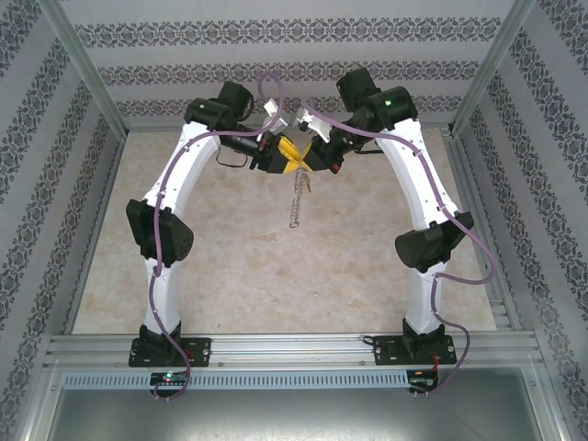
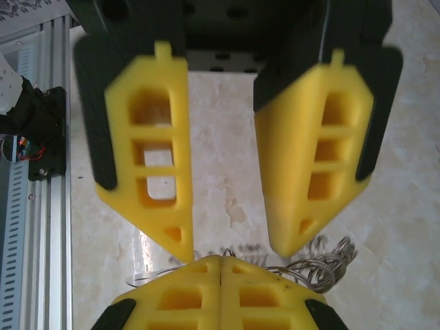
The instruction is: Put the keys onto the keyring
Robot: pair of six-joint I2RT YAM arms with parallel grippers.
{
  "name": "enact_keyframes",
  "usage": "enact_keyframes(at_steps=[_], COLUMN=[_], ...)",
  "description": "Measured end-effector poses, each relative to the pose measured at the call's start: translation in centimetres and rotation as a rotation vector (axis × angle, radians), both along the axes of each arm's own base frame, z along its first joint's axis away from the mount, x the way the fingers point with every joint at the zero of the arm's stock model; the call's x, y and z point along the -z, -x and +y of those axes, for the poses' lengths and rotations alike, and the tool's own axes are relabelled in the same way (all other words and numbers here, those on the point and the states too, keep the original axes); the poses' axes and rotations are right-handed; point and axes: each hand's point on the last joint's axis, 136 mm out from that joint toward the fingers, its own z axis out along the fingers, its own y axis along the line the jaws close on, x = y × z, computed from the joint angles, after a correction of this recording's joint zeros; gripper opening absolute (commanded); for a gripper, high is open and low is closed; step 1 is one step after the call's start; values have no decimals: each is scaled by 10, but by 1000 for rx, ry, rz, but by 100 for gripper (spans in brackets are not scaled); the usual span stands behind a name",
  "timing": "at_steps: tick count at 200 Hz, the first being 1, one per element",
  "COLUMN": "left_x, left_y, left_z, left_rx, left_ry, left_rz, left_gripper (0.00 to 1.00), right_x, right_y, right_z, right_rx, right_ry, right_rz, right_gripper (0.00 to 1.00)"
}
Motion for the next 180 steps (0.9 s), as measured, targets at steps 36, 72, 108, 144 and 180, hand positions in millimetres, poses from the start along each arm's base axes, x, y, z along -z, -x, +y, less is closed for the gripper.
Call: enact_keyframes(at_steps=[36,72,108,144,180], left_x=[7,10,9,8,8], left_y=[0,1,5,6,6], left_z=[-3,-4,-8,-9,-10], left_rx=[9,15,31,39,42], left_ry=[-3,0,12,23,35], left_rz=[18,28,33,38,40], left_gripper=[37,28,13,0,0], right_x=[-2,-3,0,-4,-9], right_y=[-1,-3,-6,-7,-11], right_z=[1,3,2,1,-2], right_rx=[-1,0,4,10,45], right_ry=[-9,-19,-25,-39,-66], right_rz=[-4,-15,-13,-23,-31], right_gripper=[0,0,0,0,24])
